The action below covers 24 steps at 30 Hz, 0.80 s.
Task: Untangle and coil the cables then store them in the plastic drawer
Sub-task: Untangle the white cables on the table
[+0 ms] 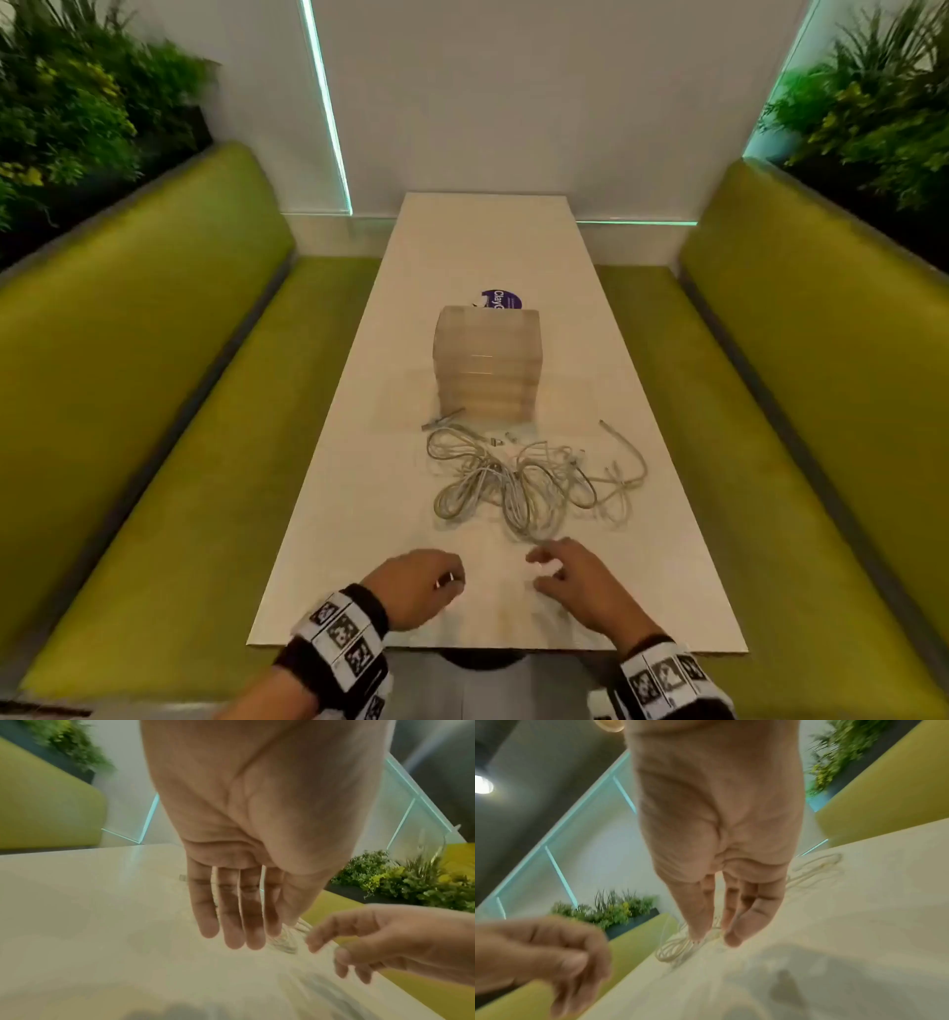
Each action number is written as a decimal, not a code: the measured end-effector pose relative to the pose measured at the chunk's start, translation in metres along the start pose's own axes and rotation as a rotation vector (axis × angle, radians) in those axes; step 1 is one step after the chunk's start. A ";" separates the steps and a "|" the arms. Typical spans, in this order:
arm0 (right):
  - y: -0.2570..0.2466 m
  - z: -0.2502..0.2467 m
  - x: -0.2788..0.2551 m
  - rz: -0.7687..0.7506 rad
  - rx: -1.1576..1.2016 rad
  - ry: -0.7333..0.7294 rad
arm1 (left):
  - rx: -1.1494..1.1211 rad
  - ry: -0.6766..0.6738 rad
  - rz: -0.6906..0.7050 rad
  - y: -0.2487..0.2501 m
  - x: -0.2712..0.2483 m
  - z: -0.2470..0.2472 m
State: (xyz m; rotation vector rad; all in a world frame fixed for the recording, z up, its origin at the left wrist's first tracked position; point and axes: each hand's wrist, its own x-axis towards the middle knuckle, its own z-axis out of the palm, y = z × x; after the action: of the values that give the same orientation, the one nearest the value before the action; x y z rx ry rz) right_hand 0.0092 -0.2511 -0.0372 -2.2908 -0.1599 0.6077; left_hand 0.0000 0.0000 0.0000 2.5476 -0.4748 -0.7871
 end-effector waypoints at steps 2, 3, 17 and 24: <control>-0.005 0.005 0.023 0.021 -0.085 0.113 | 0.045 0.013 0.003 0.008 0.021 -0.007; -0.008 0.008 0.033 0.035 -0.131 0.129 | 0.046 0.011 0.013 0.011 0.030 -0.010; -0.032 0.014 0.025 -0.198 0.101 0.177 | -0.038 0.322 -0.024 0.021 0.063 0.014; -0.025 0.007 0.034 -0.149 -0.163 0.099 | 0.009 0.417 0.006 0.015 0.056 0.016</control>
State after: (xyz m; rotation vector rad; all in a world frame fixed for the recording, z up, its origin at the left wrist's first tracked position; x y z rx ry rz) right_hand 0.0377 -0.2187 -0.0371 -2.4335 -0.3394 0.4170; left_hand 0.0309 -0.0421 -0.0298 2.6185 -0.3465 -0.2352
